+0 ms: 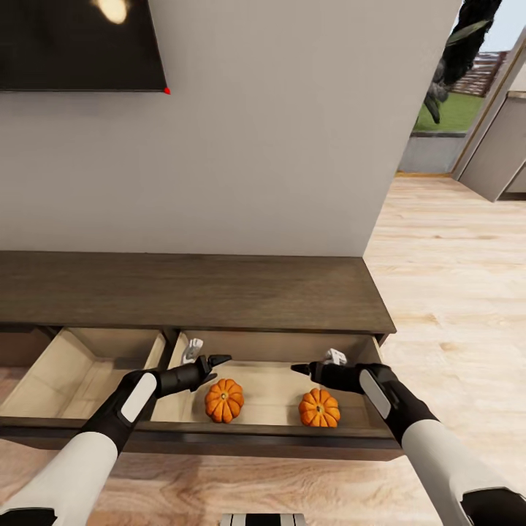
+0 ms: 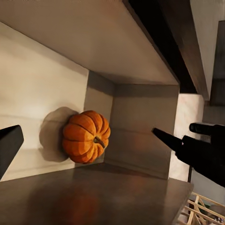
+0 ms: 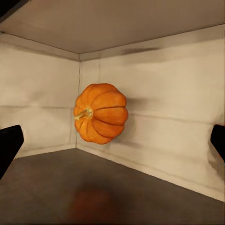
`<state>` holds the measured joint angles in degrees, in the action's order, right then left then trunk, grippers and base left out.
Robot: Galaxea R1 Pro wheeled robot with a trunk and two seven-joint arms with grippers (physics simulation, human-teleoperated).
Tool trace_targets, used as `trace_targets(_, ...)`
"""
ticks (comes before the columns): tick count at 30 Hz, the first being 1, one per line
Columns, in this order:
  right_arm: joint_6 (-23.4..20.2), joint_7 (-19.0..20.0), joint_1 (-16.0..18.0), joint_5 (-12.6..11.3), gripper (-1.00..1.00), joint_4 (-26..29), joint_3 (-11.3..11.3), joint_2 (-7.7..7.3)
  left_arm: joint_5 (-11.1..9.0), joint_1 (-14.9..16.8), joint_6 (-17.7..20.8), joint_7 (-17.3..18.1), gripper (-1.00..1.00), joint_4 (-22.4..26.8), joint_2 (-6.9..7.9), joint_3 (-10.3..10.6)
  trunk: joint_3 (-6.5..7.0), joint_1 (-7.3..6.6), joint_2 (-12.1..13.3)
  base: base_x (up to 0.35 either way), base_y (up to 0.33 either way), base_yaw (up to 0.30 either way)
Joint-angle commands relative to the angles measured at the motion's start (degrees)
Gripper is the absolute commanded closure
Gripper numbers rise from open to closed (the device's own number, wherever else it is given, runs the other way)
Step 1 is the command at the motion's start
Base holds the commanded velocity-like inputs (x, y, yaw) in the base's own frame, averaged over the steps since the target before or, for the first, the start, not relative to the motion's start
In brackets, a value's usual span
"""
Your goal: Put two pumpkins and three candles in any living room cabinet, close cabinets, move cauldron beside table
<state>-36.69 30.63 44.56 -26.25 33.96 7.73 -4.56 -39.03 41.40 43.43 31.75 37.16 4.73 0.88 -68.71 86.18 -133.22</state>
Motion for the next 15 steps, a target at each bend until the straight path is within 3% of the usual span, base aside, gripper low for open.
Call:
trace_targets(1,-0.02,1.22,-0.03,0.09,-1.0,-0.01,0.0,-0.08,0.0,0.0,0.03,0.17,-1.0,0.09,0.01,0.0,0.0,0.0,0.0,0.0,0.0,0.0)
trace_targets(4,-0.07,2.88,-0.07,0.27,-1.0,-0.02,0.0,-0.42,0.02,0.0,0.18,2.05,-1.0,0.28,0.19,0.0,0.0,0.0,0.0,0.0,0.0,0.0)
trace_targets(8,-0.1,3.49,-0.08,0.13,-1.0,0.04,0.05,-2.38,0.08,0.0,0.25,6.2,-1.0,0.39,0.87,0.11,0.0,0.0,0.0,0.0,0.0,0.0)
trace_targets(11,-0.13,4.07,-0.09,-0.04,-1.0,0.1,0.08,-3.7,0.09,0.03,0.27,6.95,-1.0,0.57,1.26,0.23,0.18,-0.22,0.4,0.0,0.0,0.0)
trace_targets(15,-0.1,7.76,-0.09,0.2,-1.0,0.07,0.18,-3.93,0.12,0.04,0.44,7.08,-1.0,2.42,1.43,0.26,0.9,-1.1,2.01,0.0,0.0,0.0)
